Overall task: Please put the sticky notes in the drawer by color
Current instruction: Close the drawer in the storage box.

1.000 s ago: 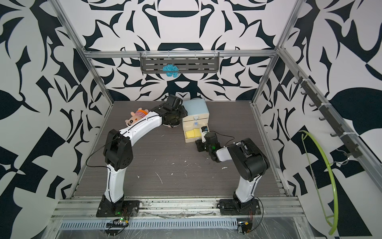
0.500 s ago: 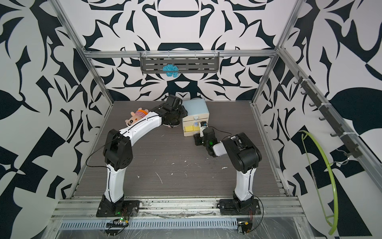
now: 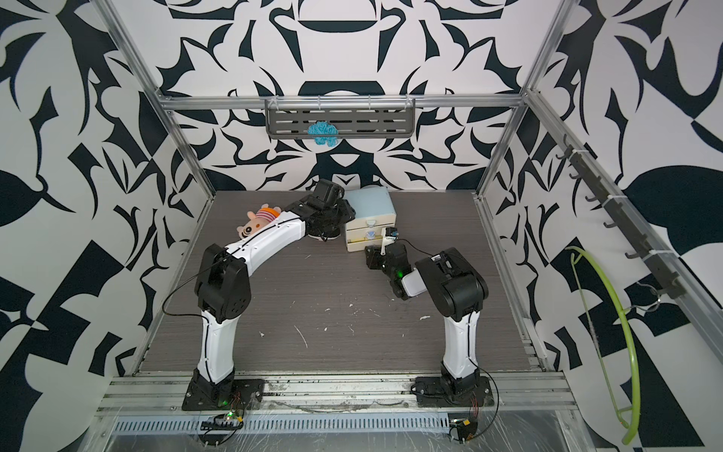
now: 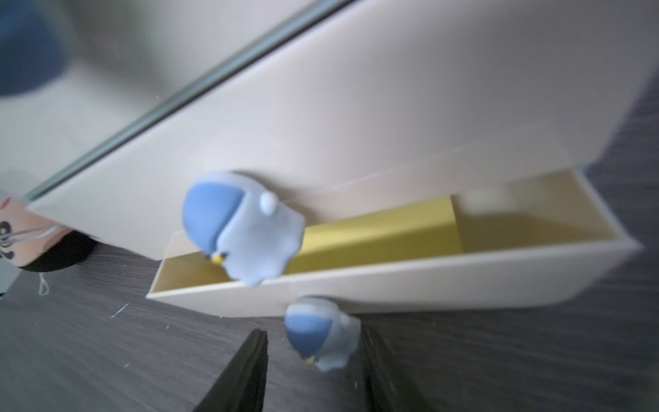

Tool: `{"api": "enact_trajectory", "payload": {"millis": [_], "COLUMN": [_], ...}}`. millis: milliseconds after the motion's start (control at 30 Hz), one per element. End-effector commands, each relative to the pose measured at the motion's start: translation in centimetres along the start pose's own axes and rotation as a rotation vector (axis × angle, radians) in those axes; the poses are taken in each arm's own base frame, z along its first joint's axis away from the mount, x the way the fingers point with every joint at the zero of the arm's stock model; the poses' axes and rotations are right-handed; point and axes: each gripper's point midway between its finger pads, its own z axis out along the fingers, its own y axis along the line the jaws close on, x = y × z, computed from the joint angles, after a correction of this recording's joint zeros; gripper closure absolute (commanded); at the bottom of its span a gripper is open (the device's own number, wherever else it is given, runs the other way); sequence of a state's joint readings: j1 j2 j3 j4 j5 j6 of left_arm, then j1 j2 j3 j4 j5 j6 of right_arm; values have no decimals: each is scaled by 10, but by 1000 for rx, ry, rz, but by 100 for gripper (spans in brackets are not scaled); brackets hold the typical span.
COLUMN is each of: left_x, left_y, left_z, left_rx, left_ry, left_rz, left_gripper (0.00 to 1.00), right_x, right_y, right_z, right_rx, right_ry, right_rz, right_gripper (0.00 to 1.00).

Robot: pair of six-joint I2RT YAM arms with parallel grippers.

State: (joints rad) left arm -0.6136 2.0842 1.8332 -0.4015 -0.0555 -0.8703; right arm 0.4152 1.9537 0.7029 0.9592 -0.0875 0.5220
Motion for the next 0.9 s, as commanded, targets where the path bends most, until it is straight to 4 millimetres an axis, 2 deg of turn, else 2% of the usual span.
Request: {"api": "enact_trajectory", "payload": {"millis": [0, 167, 267, 400, 567, 867], "left_x": [40, 40, 41, 41, 41, 43], "left_y": [54, 55, 57, 59, 59, 58], "left_z": [15, 15, 15, 14, 13, 14], "left_rx": [-167, -167, -172, -174, -171, -163], "left_ry": [137, 140, 146, 145, 147, 156], "left_rz": [11, 15, 15, 16, 14, 22], "left_gripper": [46, 46, 46, 46, 46, 46], "right_x": [-28, -31, -36, -36, -37, -55], "right_y": [15, 3, 1, -2, 0, 9], "right_z": [-14, -17, -11, 0, 15, 31], "right_rx": [-41, 13, 26, 31, 13, -26], "right_ry": [-116, -159, -175, -183, -187, -229], "right_rz": [40, 57, 60, 84, 125, 167], "right_gripper": [53, 65, 77, 86, 90, 90]}}
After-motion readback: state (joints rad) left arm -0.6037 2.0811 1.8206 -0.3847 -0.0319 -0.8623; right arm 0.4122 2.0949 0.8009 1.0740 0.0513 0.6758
